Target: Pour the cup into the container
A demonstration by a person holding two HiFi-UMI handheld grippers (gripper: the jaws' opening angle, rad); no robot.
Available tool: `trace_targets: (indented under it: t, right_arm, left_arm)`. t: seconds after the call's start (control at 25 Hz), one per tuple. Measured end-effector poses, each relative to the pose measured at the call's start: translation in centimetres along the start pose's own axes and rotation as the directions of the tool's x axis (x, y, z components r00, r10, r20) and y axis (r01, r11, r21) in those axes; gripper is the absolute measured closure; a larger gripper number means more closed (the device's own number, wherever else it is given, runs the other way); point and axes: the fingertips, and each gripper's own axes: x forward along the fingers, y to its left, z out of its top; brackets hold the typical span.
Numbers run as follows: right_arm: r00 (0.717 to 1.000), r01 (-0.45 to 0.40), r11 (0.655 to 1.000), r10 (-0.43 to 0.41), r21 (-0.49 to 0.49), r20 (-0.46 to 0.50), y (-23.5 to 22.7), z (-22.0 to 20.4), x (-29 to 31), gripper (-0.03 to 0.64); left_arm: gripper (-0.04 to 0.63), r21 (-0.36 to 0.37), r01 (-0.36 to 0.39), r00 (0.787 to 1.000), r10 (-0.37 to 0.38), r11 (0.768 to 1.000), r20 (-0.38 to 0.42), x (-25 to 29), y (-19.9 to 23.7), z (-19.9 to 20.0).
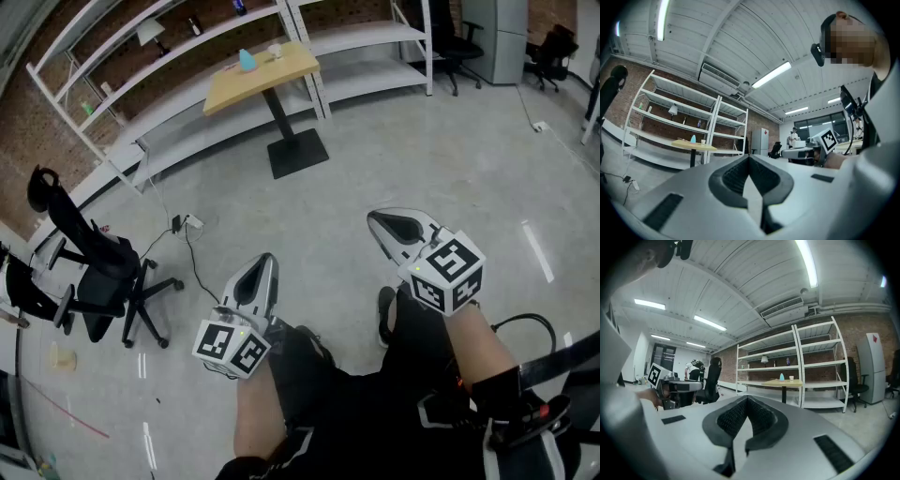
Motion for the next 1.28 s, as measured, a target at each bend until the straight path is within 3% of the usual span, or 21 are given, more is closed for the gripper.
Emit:
trace_targets:
  t: [0.92, 1.28]
  right_arm:
    - [0.999, -0.019, 1.0, 0.02, 0.022, -0.029, 0.1, -1.7, 1.3, 0.617]
    - [0.999, -0.028, 0.998, 0.031, 0.06, -0.038, -3.3, -3.1, 6.4, 0.617]
  left_arm:
    - [0.596, -0.016, 0.017, 1.0, -0.018, 1.0, -0.024, 0.5, 0.6, -1.6]
    - [0.597, 0.005, 0.067, 0.996, -0.066, 0.998, -0.067, 5.8, 3.4, -2.6]
